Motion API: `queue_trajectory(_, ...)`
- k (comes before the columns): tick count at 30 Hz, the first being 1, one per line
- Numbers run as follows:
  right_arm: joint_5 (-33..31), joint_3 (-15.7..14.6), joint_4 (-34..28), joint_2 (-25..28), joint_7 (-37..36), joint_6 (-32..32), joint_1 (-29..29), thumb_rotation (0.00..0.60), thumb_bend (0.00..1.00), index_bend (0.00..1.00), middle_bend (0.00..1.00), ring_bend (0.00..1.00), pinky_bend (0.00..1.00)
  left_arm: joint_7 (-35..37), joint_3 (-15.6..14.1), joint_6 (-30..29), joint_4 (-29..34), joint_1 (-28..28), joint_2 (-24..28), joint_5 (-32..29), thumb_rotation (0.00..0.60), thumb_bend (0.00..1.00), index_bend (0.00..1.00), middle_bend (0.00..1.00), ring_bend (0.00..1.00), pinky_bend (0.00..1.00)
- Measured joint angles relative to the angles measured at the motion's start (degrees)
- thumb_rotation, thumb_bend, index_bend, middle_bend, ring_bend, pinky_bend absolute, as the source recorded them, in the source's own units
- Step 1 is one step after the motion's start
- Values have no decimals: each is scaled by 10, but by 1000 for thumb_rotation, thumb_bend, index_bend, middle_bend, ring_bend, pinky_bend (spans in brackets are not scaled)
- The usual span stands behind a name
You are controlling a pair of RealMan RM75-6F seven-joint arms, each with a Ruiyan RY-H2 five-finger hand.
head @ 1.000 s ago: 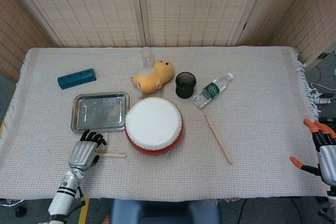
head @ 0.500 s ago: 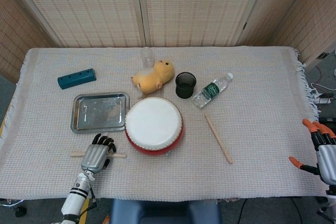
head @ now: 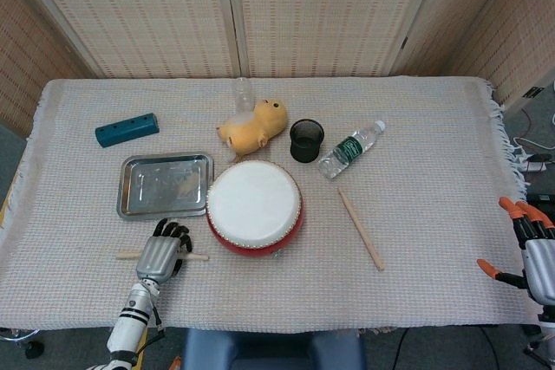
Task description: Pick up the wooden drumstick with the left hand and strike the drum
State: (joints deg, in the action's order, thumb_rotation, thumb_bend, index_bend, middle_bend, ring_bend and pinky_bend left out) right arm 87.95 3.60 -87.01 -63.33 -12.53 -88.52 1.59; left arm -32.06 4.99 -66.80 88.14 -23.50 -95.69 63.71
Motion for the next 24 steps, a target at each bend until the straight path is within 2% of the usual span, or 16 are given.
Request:
queue_trajectory(16, -1, -2, -6, 2, 4, 4, 0, 600, 19, 69, 138, 21, 119, 30, -3, 1, -6, 2, -3, -3, 600, 365, 546, 258, 134, 51)
queue_trajectory(19, 0, -2, -7, 4, 4, 3, 0, 600, 19, 69, 138, 20, 119, 59, -2, -1, 2, 6, 1, 0, 600, 365, 547, 265, 139, 58)
queue_trajectory(24, -1, -3, -7, 5, 4, 4, 0, 600, 19, 69, 138, 20, 119, 150, 3, -6, 30, 22, 16, 12, 600, 366, 549, 279, 145, 67)
